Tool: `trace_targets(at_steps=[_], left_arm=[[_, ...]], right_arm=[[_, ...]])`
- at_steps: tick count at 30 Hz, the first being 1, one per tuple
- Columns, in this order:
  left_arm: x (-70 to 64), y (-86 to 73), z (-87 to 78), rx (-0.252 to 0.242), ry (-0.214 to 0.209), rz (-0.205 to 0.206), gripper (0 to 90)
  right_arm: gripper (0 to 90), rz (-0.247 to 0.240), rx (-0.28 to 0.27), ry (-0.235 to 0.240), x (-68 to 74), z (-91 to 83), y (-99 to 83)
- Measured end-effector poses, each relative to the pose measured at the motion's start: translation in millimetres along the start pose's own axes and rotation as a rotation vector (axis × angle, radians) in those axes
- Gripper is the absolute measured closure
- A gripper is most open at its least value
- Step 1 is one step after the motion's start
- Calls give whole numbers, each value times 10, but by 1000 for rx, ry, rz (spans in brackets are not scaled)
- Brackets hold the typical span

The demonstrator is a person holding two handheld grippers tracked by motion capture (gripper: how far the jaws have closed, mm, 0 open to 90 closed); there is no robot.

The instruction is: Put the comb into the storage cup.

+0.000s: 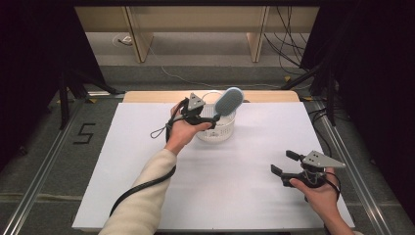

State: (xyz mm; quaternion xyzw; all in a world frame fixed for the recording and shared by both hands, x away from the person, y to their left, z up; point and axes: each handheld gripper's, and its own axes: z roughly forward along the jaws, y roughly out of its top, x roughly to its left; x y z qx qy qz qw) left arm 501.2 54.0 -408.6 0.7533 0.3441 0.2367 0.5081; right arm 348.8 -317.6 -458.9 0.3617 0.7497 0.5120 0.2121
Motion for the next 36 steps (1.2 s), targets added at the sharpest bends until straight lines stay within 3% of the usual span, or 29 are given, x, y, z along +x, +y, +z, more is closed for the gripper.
trace_targets(at_steps=[5, 9, 15, 26, 36], left_arm=[[49, -33, -219, 2, 1, -15, 117], [77, -109, -346, 22, -30, -36, 71], [120, -198, -476, 24, 3, -54, 0], [140, -394, -676, 52, -7, -59, 0], [134, -474, -843, 44, 3, -34, 0]], right_arm=[[169, 1, 0, -4, -4, -1, -3], [169, 2, 2, -5, -3, 0, -3], [168, 0, 2, -10, -7, 3, -5], [168, 0, 0, -11, -10, 1, -5], [168, -1, -1, -11, -7, 1, -3]])
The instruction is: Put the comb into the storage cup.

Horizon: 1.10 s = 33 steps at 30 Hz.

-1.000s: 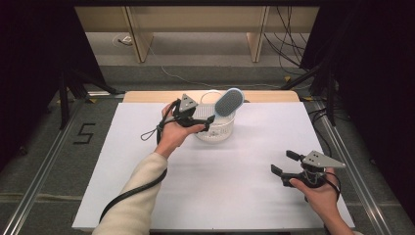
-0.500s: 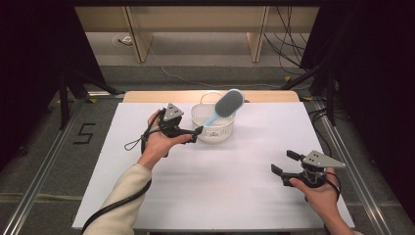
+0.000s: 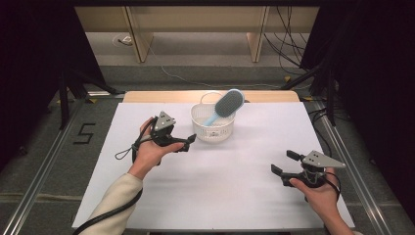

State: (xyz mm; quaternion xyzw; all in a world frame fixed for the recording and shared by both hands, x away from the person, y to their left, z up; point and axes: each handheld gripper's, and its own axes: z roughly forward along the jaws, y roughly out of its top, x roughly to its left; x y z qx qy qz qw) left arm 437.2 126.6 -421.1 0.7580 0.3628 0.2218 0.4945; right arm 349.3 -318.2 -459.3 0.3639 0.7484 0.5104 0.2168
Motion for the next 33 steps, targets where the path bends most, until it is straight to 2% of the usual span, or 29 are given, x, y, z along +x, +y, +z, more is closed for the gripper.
trace_targets(at_steps=[12, 33], left_arm=[[-7, -106, -154, 3, -5, 12, 0], [17, -510, -542, 6, 22, 24, 0]], right_arm=[[167, 1, -5, 0, 2, -3, 3], [167, 2, 0, -1, 1, -4, 3]])
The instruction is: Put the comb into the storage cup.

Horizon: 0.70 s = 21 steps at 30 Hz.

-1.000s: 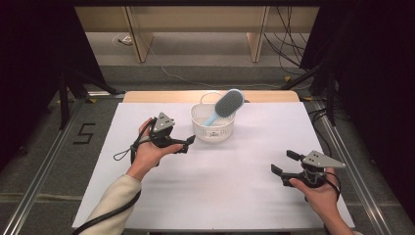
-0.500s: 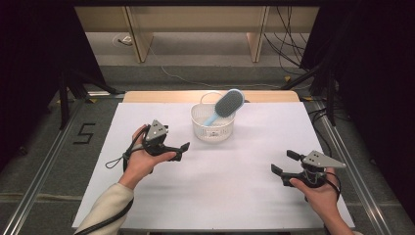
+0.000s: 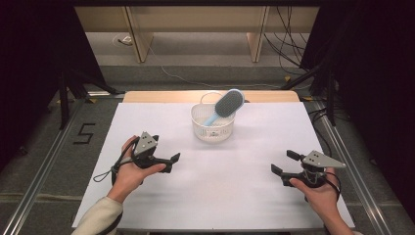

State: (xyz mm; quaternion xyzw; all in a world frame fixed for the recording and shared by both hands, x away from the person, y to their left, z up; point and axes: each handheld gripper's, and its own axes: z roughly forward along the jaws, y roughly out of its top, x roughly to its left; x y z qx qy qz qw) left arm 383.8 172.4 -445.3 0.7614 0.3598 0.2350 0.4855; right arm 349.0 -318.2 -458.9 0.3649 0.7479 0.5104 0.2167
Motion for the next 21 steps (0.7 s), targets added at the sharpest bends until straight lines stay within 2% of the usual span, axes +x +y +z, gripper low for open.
trace_targets(at_steps=[8, 12, 21], left_arm=[[-9, -127, -113, 6, 12, 2, 0], [-17, -204, -184, 10, 22, 17, 0], [11, -374, -314, 15, 45, 5, 0]], right_arm=[[167, 0, -1, -1, -1, 1, -1], [167, -2, 0, 0, 1, 0, -1], [167, -3, 2, 0, 5, 5, -3]])
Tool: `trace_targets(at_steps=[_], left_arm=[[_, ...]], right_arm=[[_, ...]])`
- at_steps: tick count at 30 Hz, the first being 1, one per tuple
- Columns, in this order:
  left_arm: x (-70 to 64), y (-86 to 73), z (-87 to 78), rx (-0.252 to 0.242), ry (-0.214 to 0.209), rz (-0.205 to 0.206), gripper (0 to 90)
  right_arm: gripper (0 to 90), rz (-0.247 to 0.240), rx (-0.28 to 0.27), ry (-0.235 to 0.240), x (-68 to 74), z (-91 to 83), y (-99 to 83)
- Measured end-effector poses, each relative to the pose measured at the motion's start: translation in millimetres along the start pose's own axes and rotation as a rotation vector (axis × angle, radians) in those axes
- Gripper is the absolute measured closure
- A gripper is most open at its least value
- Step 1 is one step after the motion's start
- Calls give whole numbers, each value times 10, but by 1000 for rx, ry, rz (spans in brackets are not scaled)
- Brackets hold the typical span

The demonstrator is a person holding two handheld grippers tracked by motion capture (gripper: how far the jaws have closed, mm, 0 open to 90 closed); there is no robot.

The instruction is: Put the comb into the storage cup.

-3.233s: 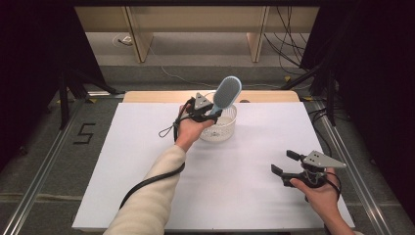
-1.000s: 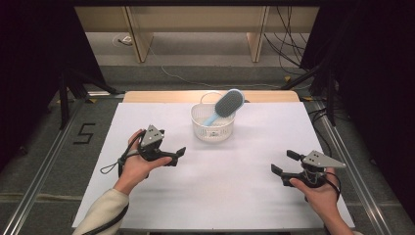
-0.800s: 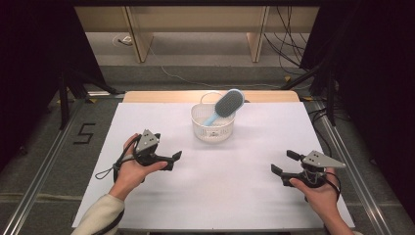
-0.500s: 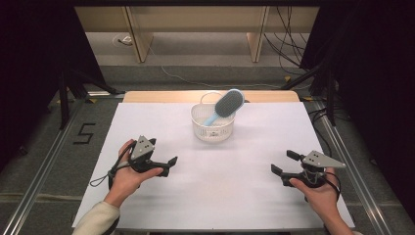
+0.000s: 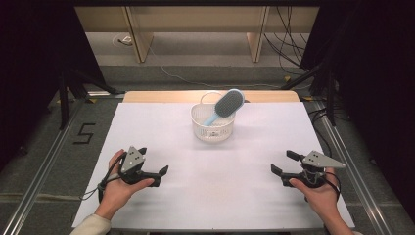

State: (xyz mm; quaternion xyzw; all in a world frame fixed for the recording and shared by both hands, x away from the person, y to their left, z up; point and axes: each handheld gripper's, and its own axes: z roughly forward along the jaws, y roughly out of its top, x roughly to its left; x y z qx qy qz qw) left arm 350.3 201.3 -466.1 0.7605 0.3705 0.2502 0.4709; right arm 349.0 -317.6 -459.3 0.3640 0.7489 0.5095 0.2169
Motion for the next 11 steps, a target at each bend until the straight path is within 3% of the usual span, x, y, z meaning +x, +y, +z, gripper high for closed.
trace_targets(at_steps=[11], left_arm=[[-56, -15, 18, 11, -16, 4, 0]], right_arm=[[167, 2, 9, -5, -20, 10, -11]])
